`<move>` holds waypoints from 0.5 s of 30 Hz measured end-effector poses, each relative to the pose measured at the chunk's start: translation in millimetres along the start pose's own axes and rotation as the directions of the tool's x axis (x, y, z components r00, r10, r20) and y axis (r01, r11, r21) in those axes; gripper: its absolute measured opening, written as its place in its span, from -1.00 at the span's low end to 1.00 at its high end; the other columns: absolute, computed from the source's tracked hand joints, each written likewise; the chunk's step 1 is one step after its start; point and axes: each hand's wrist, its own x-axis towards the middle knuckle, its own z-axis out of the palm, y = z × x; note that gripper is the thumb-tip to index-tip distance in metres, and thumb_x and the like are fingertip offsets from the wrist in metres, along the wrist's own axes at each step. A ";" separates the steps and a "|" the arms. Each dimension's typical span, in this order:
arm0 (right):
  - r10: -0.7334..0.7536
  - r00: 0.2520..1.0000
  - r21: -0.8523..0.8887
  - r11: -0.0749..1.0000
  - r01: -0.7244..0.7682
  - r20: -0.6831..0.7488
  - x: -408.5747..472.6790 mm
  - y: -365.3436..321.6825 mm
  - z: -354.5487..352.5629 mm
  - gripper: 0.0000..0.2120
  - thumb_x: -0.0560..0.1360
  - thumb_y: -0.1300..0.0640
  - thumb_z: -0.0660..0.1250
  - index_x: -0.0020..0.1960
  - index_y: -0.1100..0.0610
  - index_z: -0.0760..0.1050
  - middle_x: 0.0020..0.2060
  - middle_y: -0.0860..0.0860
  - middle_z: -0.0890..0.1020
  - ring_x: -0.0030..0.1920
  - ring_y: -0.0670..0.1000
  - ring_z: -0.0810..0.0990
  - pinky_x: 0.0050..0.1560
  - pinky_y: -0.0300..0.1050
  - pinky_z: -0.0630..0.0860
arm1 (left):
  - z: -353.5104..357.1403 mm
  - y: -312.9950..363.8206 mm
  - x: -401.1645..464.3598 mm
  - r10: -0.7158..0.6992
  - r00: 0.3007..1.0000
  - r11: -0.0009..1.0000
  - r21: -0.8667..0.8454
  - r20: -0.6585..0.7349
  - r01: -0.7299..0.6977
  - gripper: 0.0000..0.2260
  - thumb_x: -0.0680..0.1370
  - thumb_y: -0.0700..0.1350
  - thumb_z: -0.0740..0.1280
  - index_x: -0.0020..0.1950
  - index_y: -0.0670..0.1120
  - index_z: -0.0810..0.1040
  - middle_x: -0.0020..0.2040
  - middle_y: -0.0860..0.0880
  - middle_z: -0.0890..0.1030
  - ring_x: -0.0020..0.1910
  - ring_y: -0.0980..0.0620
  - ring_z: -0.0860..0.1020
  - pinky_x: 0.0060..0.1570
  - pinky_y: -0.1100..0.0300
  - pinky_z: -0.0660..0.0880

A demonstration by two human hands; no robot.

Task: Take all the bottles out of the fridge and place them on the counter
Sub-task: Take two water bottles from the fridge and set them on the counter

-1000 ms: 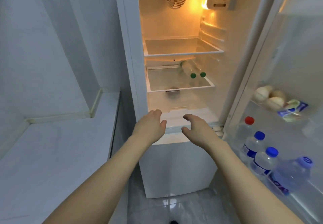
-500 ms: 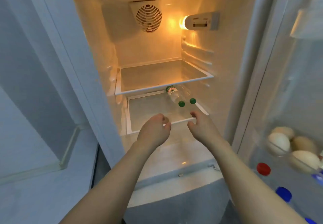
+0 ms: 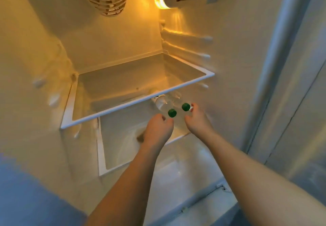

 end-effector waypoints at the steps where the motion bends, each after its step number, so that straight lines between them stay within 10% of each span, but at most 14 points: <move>1: -0.008 1.000 -0.012 1.000 0.008 -0.001 8.8 5.6 6.9 -0.55 0.51 0.25 0.22 0.39 0.15 0.30 0.21 0.08 0.51 0.17 0.09 0.50 0.04 -0.17 0.35 | 5.2 -2.1 7.2 -0.003 0.999 1.000 -0.027 -0.032 0.003 -0.81 0.56 0.05 0.22 0.06 -0.03 0.48 -0.01 0.00 0.53 -0.04 -0.04 0.51 -0.03 0.02 0.48; 8: -0.078 0.997 -0.266 0.961 0.071 -0.016 58.1 27.1 27.6 -0.38 0.49 0.10 0.34 0.47 0.14 0.18 0.27 0.14 0.46 0.27 0.17 0.46 0.24 0.07 0.44 | 50.1 -27.9 47.4 0.063 0.986 0.996 -0.058 -0.154 -0.073 -0.55 0.53 0.27 0.23 0.14 -0.08 0.53 0.08 0.01 0.54 0.13 0.00 0.44 0.04 0.09 0.43; 15: -0.162 0.982 -0.415 0.903 0.110 -0.093 82.4 26.0 41.4 -0.55 0.52 -0.01 0.26 0.36 0.07 0.28 0.04 0.06 0.59 0.03 0.14 0.59 -0.04 0.08 0.56 | 60.7 -25.3 68.2 0.102 0.964 0.993 0.087 -0.247 -0.082 -0.44 0.49 0.41 0.13 0.08 -0.04 0.55 0.05 0.03 0.51 0.14 -0.01 0.37 0.13 0.05 0.40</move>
